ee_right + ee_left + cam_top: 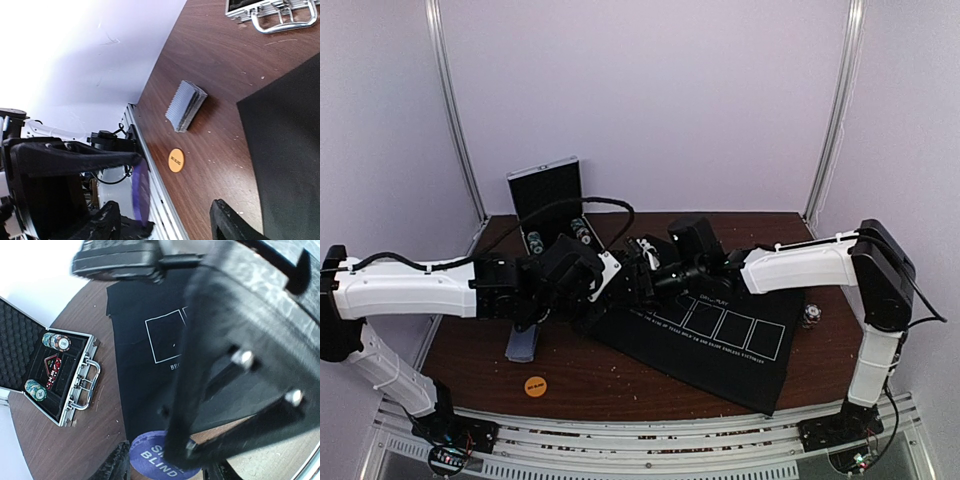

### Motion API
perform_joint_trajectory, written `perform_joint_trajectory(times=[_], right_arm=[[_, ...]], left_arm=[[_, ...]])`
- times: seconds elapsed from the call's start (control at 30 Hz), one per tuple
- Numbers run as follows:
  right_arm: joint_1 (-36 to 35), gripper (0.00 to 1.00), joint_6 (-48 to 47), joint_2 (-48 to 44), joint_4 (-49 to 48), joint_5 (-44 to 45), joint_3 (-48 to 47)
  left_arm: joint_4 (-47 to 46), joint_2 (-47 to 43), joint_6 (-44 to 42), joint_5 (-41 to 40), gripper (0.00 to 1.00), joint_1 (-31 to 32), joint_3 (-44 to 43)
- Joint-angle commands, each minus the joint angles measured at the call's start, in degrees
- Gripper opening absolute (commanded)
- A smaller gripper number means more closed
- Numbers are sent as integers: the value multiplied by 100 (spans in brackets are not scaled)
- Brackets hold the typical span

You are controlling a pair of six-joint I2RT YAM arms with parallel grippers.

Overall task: Distribute texas hold em gaming equipment
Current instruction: Pass from the left arm to the right, then place the small blind button in the small blind area.

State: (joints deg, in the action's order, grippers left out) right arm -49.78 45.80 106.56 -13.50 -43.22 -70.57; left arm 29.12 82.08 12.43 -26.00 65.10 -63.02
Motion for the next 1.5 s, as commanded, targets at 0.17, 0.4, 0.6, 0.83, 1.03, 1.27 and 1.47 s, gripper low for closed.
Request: perform_joint_trajectory(times=[0.17, 0.4, 0.6, 0.83, 1.03, 1.27, 1.47], right_arm=[[-52, 51, 72, 145, -187, -199, -373], [-89, 23, 49, 316, -105, -182, -521], [-93, 2, -298, 276, 373, -13, -687], [192, 0, -977, -252, 1367, 308, -477], [818, 0, -1806, -1442, 3261, 768, 765], [1933, 0, -2061, -3151, 5169, 1176, 2431], [2401, 0, -1996, -3715, 5595, 1483, 3172]], left_arm=[[-300, 71, -86, -161, 34, 16, -59], [-310, 49, -79, -189, 34, 16, -66], [-311, -14, -55, -190, 34, 17, -34], [-303, -118, 57, 134, 87, 14, 38], [-265, -373, 361, 301, 98, 0, 249], [-80, -255, 666, 356, 98, -23, 410], [91, -128, 867, 409, 98, -49, 406]])
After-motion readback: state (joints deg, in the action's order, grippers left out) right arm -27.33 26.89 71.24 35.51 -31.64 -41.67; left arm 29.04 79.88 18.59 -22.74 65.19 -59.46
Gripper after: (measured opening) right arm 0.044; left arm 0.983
